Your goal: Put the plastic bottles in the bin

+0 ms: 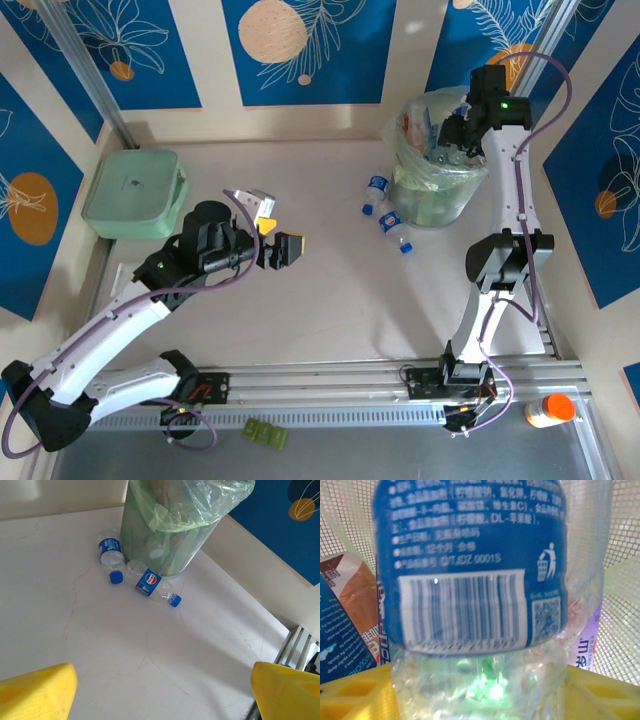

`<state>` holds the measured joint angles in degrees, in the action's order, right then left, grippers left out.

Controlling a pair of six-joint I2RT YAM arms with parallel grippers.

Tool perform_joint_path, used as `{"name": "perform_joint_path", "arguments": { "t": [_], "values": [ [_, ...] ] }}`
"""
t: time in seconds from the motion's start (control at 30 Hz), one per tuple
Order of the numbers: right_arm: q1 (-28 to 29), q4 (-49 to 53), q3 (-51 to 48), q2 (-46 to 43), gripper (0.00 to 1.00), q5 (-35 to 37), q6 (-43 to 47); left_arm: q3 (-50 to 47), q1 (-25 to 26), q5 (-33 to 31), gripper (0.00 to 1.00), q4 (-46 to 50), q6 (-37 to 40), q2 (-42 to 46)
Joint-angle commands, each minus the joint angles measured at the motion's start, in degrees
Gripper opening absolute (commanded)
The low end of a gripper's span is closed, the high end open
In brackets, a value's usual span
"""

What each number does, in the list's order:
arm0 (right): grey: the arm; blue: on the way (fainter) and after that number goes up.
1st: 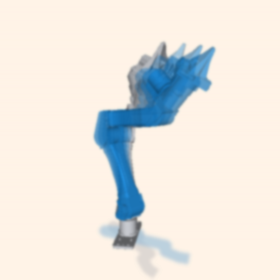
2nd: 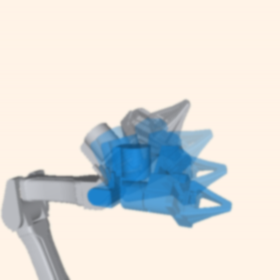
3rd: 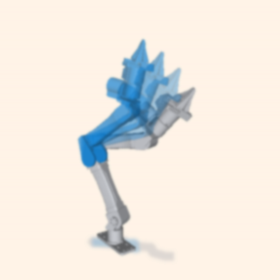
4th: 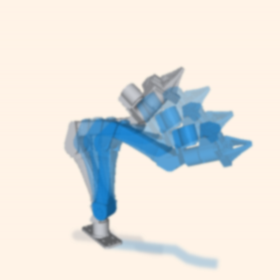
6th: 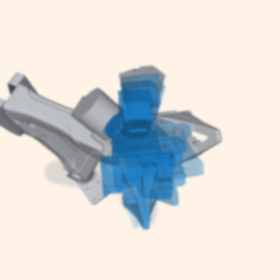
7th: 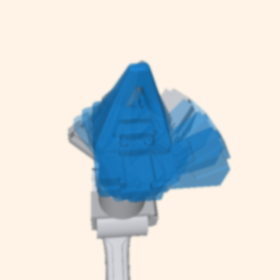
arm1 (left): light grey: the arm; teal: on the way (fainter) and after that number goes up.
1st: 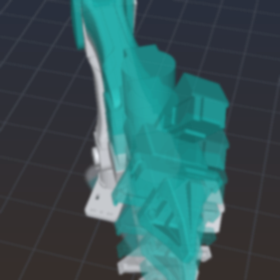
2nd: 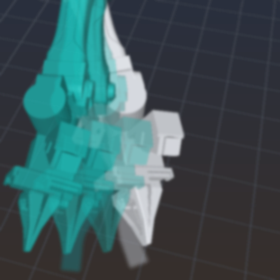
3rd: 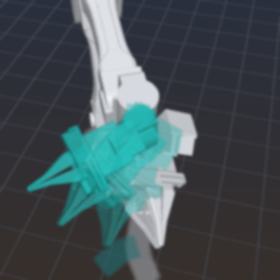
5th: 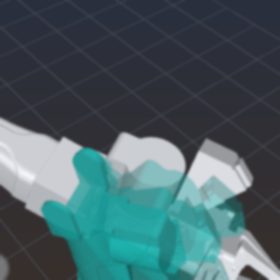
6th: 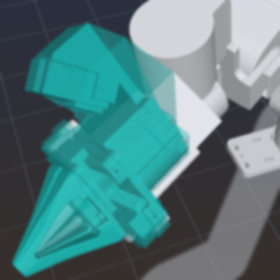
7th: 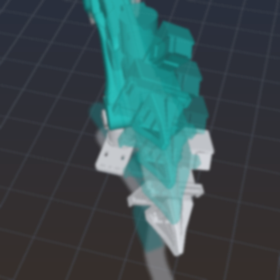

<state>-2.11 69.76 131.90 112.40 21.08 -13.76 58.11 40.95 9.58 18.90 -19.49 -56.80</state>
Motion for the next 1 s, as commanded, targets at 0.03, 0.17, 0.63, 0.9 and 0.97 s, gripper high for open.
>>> {"name": "perform_joint_path", "arguments": {
  "t": [0.03, 0.17, 0.63, 0.9, 0.97],
  "values": [
    [0.9, 0.8, 3.7, -1.7, 0.75, 2.3, 0.7, -0.2, 0.3, 0.7, 0.9, -1.0, -0.2, 0.4],
    [1.4, 0.5, 6.0, -2.4, 0.75, 4.4, 0.6, -0.2, 0.2, 0.1, 0.9, -0.8, 0.1, 0.5],
    [-0.2, 0.0, 7.2, 2.6, 0.41, 4.2, -0.5, -0.5, 0.1, -1.3, 0.91, -0.6, 0.7, 0.4],
    [-1.7, 1.3, 5.9, 7.4, 0.4, 2.4, -1.6, -0.5, -0.5, -1.1, 0.91, -0.8, 0.6, -0.2],
    [-1.5, 1.5, 5.9, 7.6, 0.4, 2.5, -1.6, -0.5, -0.6, -0.9, 0.91, -0.8, 0.4, -0.2]
  ]
}}
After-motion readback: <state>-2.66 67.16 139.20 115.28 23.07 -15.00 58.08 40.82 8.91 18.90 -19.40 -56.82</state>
